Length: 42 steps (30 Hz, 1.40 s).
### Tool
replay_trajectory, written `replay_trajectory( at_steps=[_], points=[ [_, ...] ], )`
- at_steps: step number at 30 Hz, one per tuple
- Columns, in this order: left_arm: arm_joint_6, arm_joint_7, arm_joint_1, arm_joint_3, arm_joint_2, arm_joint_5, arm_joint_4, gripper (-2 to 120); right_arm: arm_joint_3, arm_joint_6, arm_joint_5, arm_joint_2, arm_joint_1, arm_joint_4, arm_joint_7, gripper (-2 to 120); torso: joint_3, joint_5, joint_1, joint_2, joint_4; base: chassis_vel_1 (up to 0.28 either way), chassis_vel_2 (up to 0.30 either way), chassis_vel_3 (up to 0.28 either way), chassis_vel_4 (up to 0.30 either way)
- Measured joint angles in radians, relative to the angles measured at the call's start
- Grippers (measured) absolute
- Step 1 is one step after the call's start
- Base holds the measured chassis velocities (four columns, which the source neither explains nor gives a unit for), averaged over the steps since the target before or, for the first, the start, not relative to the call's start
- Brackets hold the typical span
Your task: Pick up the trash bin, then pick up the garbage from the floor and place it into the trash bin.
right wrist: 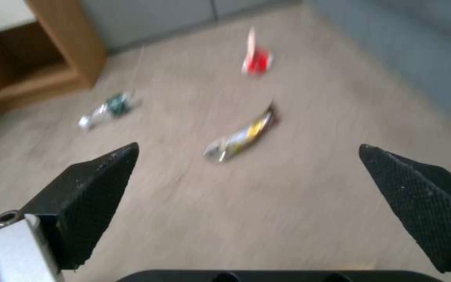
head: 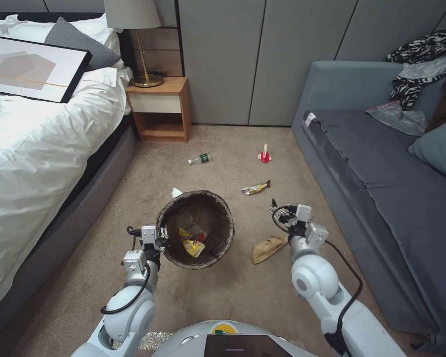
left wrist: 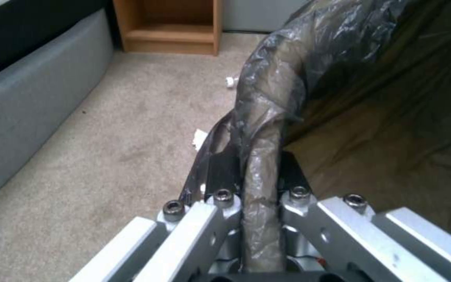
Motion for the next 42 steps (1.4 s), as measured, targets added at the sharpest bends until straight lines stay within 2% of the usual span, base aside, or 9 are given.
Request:
replay_trajectory(
  at_steps=[2, 6, 8, 29, 35, 42],
  points=[
    [0.000, 0.000, 0.000, 0.000, 0.000, 0.000, 0.000, 2, -0.020, -0.062, 0.166, -0.035, 0.068, -0.022, 0.036, 100, 0.000, 0.0000, 0.000, 0.000, -0.0003, 0.000, 0.000, 0.000, 0.000],
    [0.000, -0.001, 0.000, 0.000, 0.001, 0.000, 0.000, 2, -0.032, -0.095, 0.258, -0.040, 0.108, -0.038, 0.061, 100, 0.000, 0.0000, 0.000, 0.000, 0.0002, 0.000, 0.000, 0.000, 0.000],
    [0.000, -0.001, 0.000, 0.000, 0.003, -0.001, -0.001, 2, -0.043, -0.131, 0.357, -0.038, 0.144, -0.052, 0.087, 100, 0.000, -0.0002, 0.000, 0.000, 0.0002, 0.000, 0.000, 0.000, 0.000],
    [0.000, -0.002, -0.007, -0.005, 0.015, -0.010, 0.003, 2, -0.091, -0.209, 0.640, 0.016, 0.285, -0.191, 0.196, 100, 0.000, -0.0001, 0.000, 0.000, 0.0001, 0.000, 0.000, 0.000, 0.000],
    [0.001, -0.002, -0.017, 0.004, 0.016, -0.013, 0.014, 2, -0.093, -0.218, 0.718, 0.087, 0.333, -0.331, 0.215, 100, 0.000, -0.0002, 0.000, 0.000, 0.0001, 0.000, 0.000, 0.000, 0.000],
    [0.001, -0.002, -0.019, 0.005, 0.016, -0.014, 0.019, 2, -0.106, -0.195, 0.660, 0.128, 0.383, -0.479, 0.193, 100, 0.000, -0.0002, 0.000, 0.000, 0.0001, 0.000, 0.000, 0.000, 0.000]
  ],
)
